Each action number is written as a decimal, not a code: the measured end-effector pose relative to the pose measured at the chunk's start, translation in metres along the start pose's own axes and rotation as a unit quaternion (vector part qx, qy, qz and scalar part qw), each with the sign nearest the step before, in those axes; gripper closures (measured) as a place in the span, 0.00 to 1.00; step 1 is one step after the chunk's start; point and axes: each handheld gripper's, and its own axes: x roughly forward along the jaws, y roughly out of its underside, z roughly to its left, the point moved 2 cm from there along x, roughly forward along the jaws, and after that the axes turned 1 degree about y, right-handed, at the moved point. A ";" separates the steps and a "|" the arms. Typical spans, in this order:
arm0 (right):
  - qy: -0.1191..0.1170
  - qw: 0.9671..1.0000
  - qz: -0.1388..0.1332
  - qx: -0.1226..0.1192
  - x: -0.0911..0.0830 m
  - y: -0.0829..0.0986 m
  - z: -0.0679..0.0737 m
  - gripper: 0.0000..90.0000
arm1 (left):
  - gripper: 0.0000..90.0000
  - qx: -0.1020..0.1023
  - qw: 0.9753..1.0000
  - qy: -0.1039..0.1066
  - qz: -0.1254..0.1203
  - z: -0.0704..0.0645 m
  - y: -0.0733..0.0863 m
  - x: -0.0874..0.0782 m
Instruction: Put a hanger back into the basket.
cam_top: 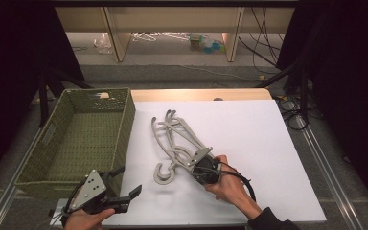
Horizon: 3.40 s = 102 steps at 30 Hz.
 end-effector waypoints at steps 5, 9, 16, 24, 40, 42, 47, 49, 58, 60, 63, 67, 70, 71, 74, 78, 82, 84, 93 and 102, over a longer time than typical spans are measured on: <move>0.004 1.000 0.001 -0.013 -0.008 -0.001 0.001 0.91 | 0.19 -0.004 1.000 -0.005 0.003 0.001 0.000 -0.001; 0.002 1.000 -0.009 -0.027 -0.018 -0.002 -0.001 0.91 | 0.19 -0.003 1.000 -0.005 -0.002 0.002 0.000 -0.002; -0.011 0.998 -0.033 -0.043 -0.036 0.000 -0.006 0.92 | 0.21 0.001 1.000 -0.016 0.008 0.002 0.000 -0.001; -0.051 0.996 -0.062 -0.050 -0.066 0.010 -0.007 0.92 | 0.27 0.060 0.998 -0.023 0.009 -0.001 -0.006 0.008; -0.102 0.988 -0.076 -0.084 -0.095 0.020 0.012 0.92 | 0.33 0.157 0.985 0.025 0.070 -0.016 -0.019 0.050; -0.108 0.987 -0.076 -0.088 -0.096 0.020 0.014 0.92 | 0.35 0.167 0.983 0.030 0.074 -0.017 -0.019 0.052; -0.122 0.985 -0.071 -0.103 -0.098 0.021 0.018 0.92 | 0.41 0.184 0.976 0.065 0.100 -0.027 -0.016 0.063; -0.124 0.984 -0.067 -0.108 -0.097 0.020 0.020 0.92 | 0.45 0.199 0.971 0.080 0.107 -0.031 -0.016 0.067; -0.148 0.978 -0.065 -0.129 -0.095 0.020 0.024 0.92 | 0.69 0.252 0.947 0.137 0.142 -0.043 -0.018 0.074; -0.151 0.978 -0.065 -0.132 -0.094 0.020 0.025 0.92 | 0.73 0.259 0.944 0.144 0.142 -0.045 -0.019 0.074; -0.160 0.976 -0.071 -0.133 -0.094 0.021 0.023 0.91 | 0.76 0.269 0.939 0.154 0.147 -0.047 -0.024 0.071; -0.175 0.973 -0.088 -0.125 -0.095 0.023 0.013 0.89 | 0.80 0.265 0.938 0.161 0.156 -0.050 -0.027 0.071; -0.173 0.973 -0.089 -0.124 -0.094 0.025 0.009 0.88 | 0.81 0.271 0.934 0.161 0.168 -0.052 -0.031 0.073; -0.170 0.974 -0.089 -0.122 -0.094 0.025 0.008 0.88 | 0.82 0.271 0.934 0.162 0.170 -0.052 -0.033 0.073; -0.159 0.976 -0.092 -0.115 -0.095 0.025 0.002 0.86 | 0.84 0.266 0.933 0.174 0.168 -0.051 -0.040 0.077; -0.134 0.981 -0.096 -0.104 -0.097 0.026 -0.006 0.82 | 0.86 0.265 0.933 0.171 0.175 -0.053 -0.046 0.082; -0.111 0.985 -0.106 -0.074 -0.096 0.024 -0.011 0.68 | 0.87 0.231 0.940 0.168 0.186 -0.053 -0.054 0.085; -0.108 0.986 -0.109 -0.062 -0.097 0.024 -0.011 0.63 | 0.87 0.209 0.945 0.163 0.192 -0.052 -0.055 0.086; -0.021 0.970 -0.232 0.075 -0.119 0.021 -0.037 0.39 | 0.88 0.109 0.967 0.109 0.201 -0.025 -0.070 0.077; 0.005 0.969 -0.238 0.062 -0.119 0.023 -0.029 0.37 | 0.87 0.069 0.974 0.093 0.194 -0.007 -0.079 0.065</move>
